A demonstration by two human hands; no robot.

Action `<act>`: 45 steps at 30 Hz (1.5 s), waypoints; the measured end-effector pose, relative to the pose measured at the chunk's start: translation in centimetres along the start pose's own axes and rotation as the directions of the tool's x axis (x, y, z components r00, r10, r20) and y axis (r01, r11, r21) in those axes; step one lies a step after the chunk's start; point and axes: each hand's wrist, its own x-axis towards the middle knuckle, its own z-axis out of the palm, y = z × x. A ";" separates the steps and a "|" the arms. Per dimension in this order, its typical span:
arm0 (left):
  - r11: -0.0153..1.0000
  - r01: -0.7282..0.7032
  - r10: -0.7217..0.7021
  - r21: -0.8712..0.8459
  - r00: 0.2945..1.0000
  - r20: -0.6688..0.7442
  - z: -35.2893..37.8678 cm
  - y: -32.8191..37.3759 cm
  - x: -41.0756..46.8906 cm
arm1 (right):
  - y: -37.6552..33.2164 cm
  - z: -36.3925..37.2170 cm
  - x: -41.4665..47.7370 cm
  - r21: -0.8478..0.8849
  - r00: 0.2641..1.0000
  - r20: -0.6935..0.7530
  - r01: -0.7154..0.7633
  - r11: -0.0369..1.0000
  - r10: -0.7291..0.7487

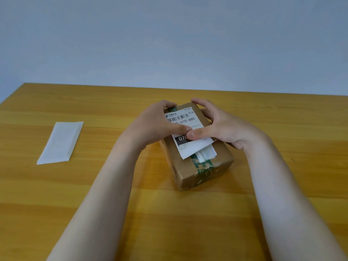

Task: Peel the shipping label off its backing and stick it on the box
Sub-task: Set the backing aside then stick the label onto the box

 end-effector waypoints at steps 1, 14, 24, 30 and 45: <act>1.000 0.007 -0.007 -0.002 1.000 -0.016 0.1 0.0 0.0 | 0.0 0.0 0.1 0.007 1.000 -0.010 0.006 1.000 -0.006; 0.998 0.050 -0.048 0.043 0.998 -0.047 0.1 0.3 -0.5 | -0.1 0.2 -0.2 -0.014 0.999 -0.036 0.016 1.000 -0.017; 0.991 0.080 -0.079 0.110 0.997 -0.013 0.0 0.7 -0.8 | -0.4 0.0 -0.6 -0.071 1.000 -0.016 0.015 0.997 -0.016; 0.988 0.097 -0.088 0.119 0.993 -0.079 0.8 1.3 -0.9 | -0.8 0.3 -0.7 -0.076 0.998 -0.059 0.006 0.997 -0.010; 0.991 0.091 -0.076 0.102 0.986 -0.147 1.4 1.1 -0.6 | -1.2 0.7 -0.7 -0.081 0.985 -0.173 -0.003 0.997 -0.011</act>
